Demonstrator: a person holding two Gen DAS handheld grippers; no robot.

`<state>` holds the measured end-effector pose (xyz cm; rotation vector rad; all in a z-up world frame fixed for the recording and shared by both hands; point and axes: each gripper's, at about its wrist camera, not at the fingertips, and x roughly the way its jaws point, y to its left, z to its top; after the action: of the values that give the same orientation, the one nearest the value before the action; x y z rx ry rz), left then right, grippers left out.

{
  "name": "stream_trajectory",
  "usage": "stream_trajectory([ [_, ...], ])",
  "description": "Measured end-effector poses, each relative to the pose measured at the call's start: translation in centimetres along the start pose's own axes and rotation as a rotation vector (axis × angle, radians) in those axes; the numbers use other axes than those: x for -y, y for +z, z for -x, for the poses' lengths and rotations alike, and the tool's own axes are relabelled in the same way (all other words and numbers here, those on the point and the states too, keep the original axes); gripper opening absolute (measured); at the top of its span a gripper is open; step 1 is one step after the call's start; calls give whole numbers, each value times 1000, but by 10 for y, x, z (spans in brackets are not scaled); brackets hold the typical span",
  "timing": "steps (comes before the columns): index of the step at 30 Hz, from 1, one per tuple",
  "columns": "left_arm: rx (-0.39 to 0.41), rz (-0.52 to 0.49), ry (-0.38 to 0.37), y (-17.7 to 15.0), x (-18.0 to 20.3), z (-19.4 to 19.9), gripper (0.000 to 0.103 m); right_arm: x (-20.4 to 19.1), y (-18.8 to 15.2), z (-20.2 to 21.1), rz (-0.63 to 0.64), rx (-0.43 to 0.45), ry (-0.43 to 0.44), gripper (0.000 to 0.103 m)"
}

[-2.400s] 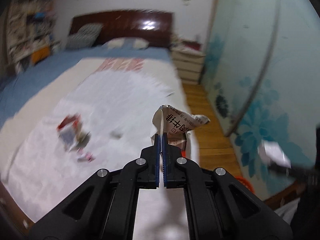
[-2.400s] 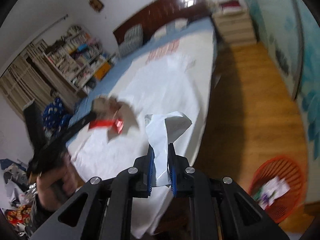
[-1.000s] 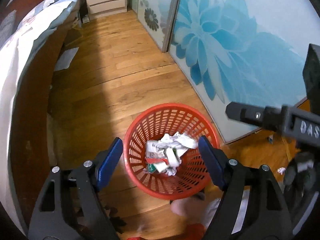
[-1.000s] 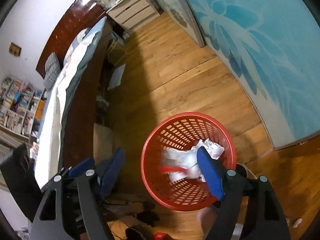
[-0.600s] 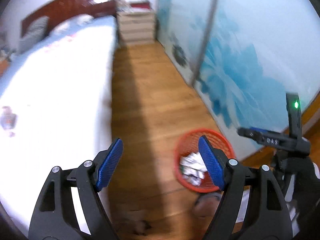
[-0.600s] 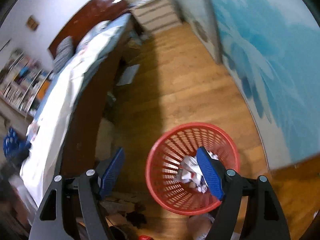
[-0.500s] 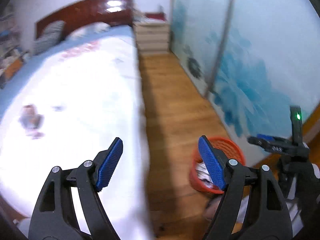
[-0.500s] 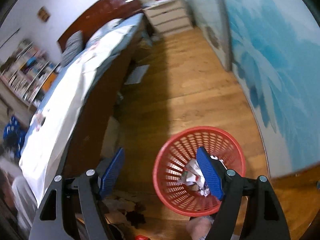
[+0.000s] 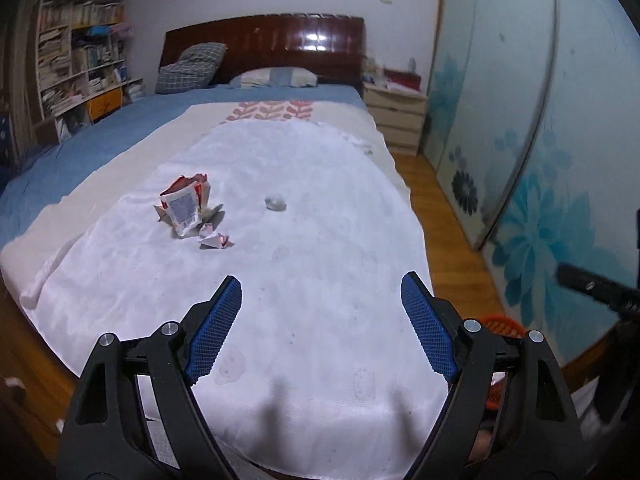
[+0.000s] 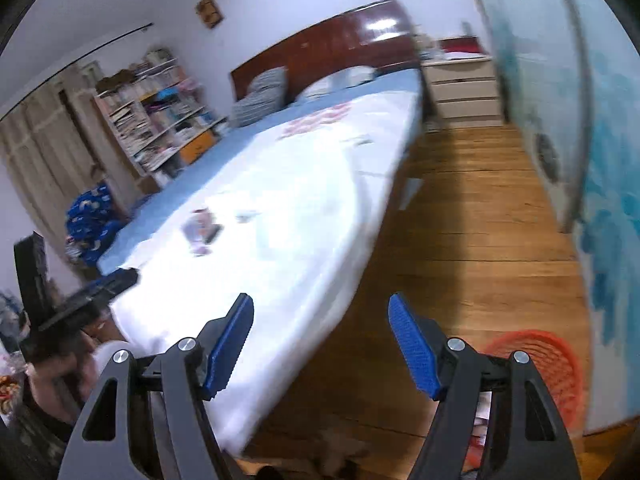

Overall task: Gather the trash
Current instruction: 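Grasp the white yogurt cup with the left gripper while the right gripper grasps a pink wrapper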

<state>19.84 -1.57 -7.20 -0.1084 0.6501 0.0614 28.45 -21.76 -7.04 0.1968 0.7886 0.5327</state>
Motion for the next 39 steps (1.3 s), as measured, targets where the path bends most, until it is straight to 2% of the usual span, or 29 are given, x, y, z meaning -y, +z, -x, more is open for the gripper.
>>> stream_trajectory([
  [3,-2,55,-5,0,-25,4,82,-39,20,-33,73,-34,32,71],
  [5,-2,92,21,-1,-43,8,82,-68,36,-58,153,-45,43,71],
  [7,21,152,12,0,-60,16,82,-103,53,-95,273,-74,61,71],
  [11,47,221,34,-2,-83,27,82,-160,74,-178,405,-154,94,69],
  [13,56,263,40,-5,-95,31,82,-185,74,-215,429,-197,119,69],
  [14,55,275,37,-5,-98,30,82,-185,74,-215,429,-197,119,67],
  [16,48,297,38,-7,-105,28,82,-209,68,-256,450,-264,150,62],
  [19,33,318,36,-8,-113,23,82,-234,62,-310,463,-296,104,61],
  [21,35,336,35,-10,-118,23,82,-235,61,-337,394,-331,80,49],
  [22,36,345,40,-10,-120,22,82,-232,60,-351,343,-367,70,38],
  [25,38,388,42,-7,-135,15,82,-223,61,-350,268,-353,107,28],
  [28,46,460,48,4,-162,-7,82,-206,57,-321,219,-334,134,27],
  [31,7,508,61,21,-186,-51,83,-187,48,-289,200,-302,174,27],
  [34,-59,455,141,38,-196,-107,83,-160,29,-239,161,-281,198,27],
  [37,-119,409,134,49,-196,-148,83,-139,18,-198,135,-271,207,27],
  [39,-123,376,137,57,-191,-167,83,-124,9,-176,122,-269,189,27],
])
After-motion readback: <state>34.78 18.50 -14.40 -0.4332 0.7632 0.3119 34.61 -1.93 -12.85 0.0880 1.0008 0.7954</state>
